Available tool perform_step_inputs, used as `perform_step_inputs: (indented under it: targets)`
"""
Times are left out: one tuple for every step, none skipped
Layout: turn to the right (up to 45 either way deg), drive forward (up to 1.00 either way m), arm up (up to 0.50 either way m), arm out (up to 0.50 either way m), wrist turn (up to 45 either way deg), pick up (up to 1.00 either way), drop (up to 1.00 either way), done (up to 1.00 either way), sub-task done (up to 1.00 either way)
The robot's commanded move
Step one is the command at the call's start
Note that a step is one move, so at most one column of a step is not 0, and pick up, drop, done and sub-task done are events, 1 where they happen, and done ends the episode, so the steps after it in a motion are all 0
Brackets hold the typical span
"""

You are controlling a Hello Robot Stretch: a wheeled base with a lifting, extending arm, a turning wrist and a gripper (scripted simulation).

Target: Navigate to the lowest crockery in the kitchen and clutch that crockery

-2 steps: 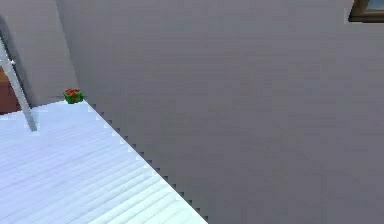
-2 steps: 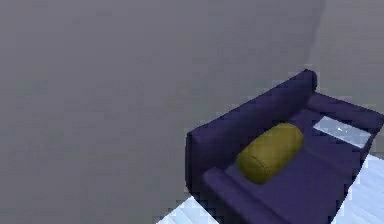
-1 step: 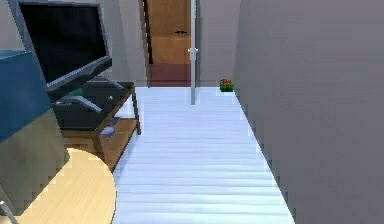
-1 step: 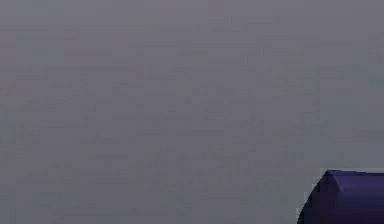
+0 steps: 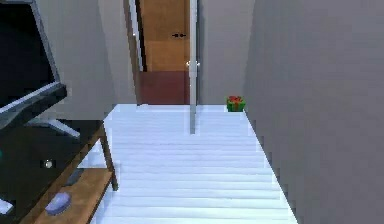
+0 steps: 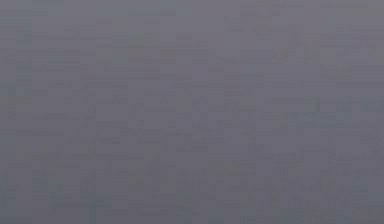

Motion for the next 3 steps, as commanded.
perform_step_inputs:
  targets:
    - [-9.0, 0.0, 0.0, 0.0, 0.0, 0.0, 0.0, 0.0, 0.0]
    - [0.0, 1.0, 0.0, 0.0, 0.0, 0.0, 0.0, 0.0, 0.0]
    - [-3.0, 0.0, 0.0, 0.0, 0.0, 0.0, 0.0, 0.0, 0.0]
